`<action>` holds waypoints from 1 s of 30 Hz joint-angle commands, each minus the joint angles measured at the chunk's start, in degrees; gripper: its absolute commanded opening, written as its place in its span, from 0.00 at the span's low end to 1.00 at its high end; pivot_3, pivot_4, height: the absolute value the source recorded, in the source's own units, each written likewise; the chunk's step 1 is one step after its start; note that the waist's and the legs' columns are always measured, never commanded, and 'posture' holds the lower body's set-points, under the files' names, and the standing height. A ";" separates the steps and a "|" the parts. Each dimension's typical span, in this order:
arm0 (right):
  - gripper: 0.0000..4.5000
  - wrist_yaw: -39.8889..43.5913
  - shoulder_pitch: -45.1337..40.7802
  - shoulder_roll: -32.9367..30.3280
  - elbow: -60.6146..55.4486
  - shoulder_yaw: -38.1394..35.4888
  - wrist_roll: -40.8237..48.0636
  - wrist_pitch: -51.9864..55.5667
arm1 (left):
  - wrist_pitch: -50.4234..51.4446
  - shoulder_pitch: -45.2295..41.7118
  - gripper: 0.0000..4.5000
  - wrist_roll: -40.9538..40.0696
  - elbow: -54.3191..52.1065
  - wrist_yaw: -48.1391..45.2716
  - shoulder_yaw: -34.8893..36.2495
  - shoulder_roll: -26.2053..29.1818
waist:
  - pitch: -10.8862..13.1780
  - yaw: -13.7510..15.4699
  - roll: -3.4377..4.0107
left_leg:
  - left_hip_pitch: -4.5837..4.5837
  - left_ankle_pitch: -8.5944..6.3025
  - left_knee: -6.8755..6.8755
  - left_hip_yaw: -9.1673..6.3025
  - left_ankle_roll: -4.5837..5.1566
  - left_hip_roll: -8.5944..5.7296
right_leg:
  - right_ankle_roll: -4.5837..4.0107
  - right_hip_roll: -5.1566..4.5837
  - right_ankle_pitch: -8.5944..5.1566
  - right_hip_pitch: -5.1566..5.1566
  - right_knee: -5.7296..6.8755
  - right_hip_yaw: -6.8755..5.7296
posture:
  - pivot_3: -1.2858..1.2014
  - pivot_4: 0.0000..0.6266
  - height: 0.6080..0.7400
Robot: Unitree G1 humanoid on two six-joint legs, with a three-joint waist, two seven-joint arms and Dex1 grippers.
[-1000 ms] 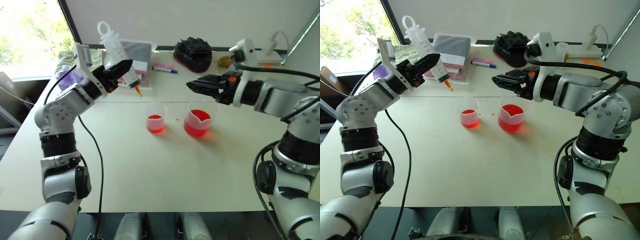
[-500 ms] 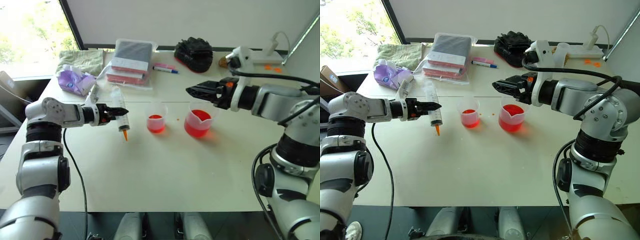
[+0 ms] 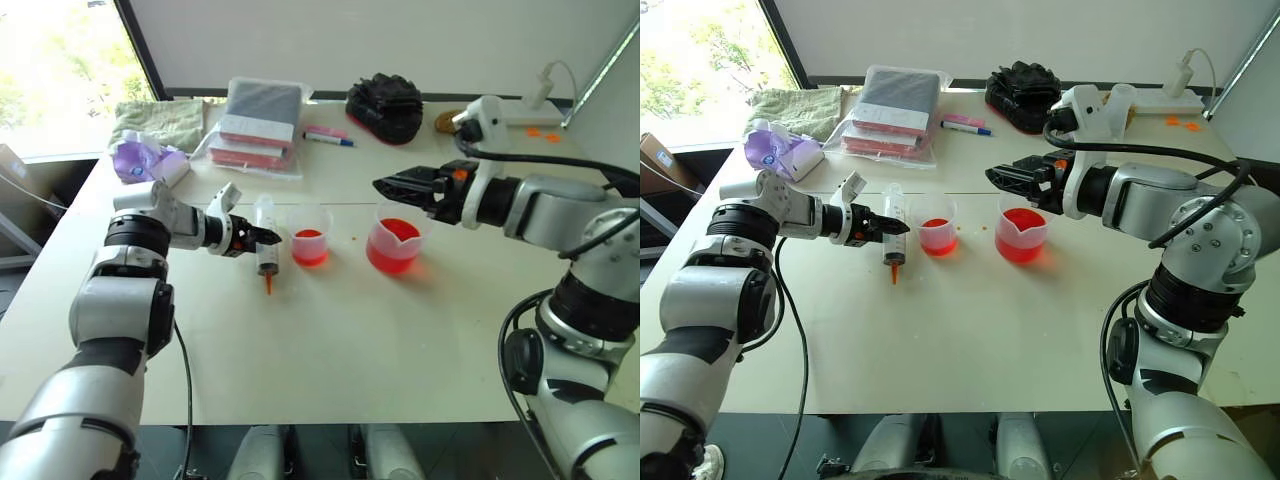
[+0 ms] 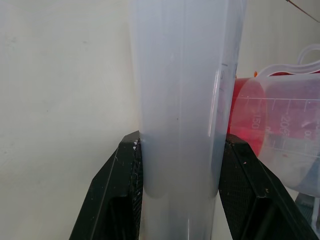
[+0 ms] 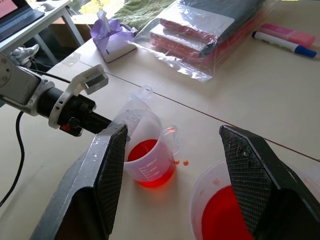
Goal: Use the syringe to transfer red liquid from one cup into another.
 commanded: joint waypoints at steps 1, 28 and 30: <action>0.67 -0.60 -0.30 0.41 -2.59 -1.90 0.75 0.46 | -1.12 -1.69 0.35 2.57 1.26 -1.75 -0.43 0.70 | 0.00 0.01 0.00 | 0.00 0.00 0.00 0.00 0.00 0.00 | 0.00 -0.01 0.00 0.00 0.00 0.00 | 0.52 0.24 1.00; 0.70 12.18 7.95 -14.31 -2.81 3.19 2.41 -7.02 | -2.06 17.31 1.00 -1.26 -41.25 -2.71 9.89 8.47 | 0.00 0.30 0.01 | -0.03 0.00 -0.09 -0.01 -0.02 -0.01 | -0.01 -0.11 0.00 -0.01 -0.07 0.05 | 0.52 0.24 1.00; 0.70 17.34 12.03 -19.64 -3.78 3.72 2.61 -10.95 | -3.47 22.67 1.00 -3.16 -51.77 -3.90 10.86 10.05 | 0.00 0.28 0.01 | -0.03 -0.01 -0.10 0.01 -0.02 -0.04 | -0.01 -0.14 0.00 0.00 -0.13 0.05 | 0.52 0.24 1.00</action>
